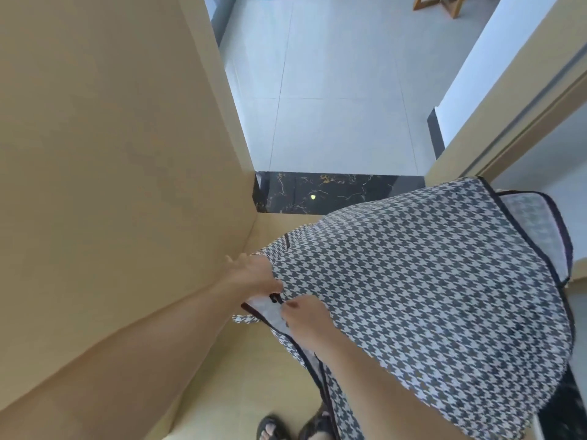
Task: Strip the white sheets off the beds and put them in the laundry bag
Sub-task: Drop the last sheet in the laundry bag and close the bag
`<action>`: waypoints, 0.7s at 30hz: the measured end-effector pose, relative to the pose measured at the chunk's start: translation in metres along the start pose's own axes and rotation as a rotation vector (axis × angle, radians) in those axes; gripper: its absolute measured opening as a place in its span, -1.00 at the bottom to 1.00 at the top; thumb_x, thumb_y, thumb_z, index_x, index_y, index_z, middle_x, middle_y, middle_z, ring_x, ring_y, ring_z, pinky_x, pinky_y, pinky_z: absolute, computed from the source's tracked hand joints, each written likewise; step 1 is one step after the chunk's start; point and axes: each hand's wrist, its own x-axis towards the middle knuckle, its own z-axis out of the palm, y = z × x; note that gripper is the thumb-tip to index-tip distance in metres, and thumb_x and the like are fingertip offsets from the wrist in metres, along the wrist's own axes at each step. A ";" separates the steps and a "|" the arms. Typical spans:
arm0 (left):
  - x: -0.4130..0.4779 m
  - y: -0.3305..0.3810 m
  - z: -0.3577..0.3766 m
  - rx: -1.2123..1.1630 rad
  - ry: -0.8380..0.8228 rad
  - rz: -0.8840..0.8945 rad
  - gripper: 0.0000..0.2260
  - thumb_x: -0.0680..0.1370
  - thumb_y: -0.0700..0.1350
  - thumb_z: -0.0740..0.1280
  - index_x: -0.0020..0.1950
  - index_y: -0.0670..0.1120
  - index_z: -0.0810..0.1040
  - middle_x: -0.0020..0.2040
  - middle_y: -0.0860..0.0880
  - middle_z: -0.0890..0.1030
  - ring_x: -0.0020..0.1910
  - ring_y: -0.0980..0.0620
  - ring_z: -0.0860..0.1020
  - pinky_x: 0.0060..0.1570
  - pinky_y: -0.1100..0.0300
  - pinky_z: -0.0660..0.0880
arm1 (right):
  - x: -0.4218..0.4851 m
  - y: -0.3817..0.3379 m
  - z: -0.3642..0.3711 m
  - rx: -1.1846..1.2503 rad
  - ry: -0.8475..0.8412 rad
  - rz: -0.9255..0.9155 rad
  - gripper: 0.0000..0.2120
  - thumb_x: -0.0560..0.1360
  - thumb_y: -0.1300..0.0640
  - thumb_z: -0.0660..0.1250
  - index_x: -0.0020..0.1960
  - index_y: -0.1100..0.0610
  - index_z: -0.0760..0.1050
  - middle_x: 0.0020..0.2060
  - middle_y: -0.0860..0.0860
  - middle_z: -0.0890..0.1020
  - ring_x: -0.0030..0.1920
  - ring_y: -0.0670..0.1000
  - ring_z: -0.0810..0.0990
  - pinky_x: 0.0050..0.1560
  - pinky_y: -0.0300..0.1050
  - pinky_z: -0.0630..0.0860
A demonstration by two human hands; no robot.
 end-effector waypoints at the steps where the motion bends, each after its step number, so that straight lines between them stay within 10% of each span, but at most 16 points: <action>1: 0.009 0.002 0.002 0.028 -0.019 -0.018 -0.64 0.52 0.23 0.33 0.07 -0.06 0.53 0.09 -0.05 0.56 0.28 -0.12 0.44 0.45 -0.20 0.14 | 0.008 0.000 0.004 0.026 -0.010 0.018 -0.69 0.57 0.15 0.18 -0.36 0.07 0.35 -0.38 -0.03 0.43 -0.23 0.03 0.44 -0.33 -0.23 0.32; 7: 0.059 -0.004 0.005 -0.231 -0.125 -0.085 -0.75 0.51 0.10 0.43 -0.16 -0.06 0.54 -0.04 -0.07 0.63 0.07 -0.10 0.58 0.38 -0.15 0.30 | 0.047 -0.005 0.014 0.132 -0.030 0.100 -0.66 0.54 0.30 0.21 -0.35 0.08 0.20 -0.43 -0.01 0.29 -0.39 -0.01 0.26 -0.39 -0.16 0.24; 11: 0.078 -0.002 -0.012 -0.495 -0.059 -0.035 -0.83 0.59 -0.03 0.38 -0.03 -0.14 0.54 -0.10 -0.05 0.57 -0.20 0.02 0.52 -0.22 0.16 0.49 | 0.066 -0.013 0.011 0.324 0.014 0.175 -0.83 0.50 0.21 0.23 -0.26 0.13 0.36 -0.36 0.03 0.45 -0.34 0.03 0.42 -0.38 -0.15 0.30; 21: 0.140 -0.009 -0.102 -0.939 0.154 0.202 -0.80 0.60 -0.02 0.36 -0.10 -0.12 0.46 -0.18 -0.11 0.65 -0.31 -0.02 0.62 -0.21 0.07 0.59 | 0.119 -0.101 -0.037 0.521 0.411 0.122 -0.54 0.48 -0.17 0.27 -0.37 0.18 0.54 -0.37 0.07 0.65 -0.21 0.15 0.66 -0.08 0.02 0.59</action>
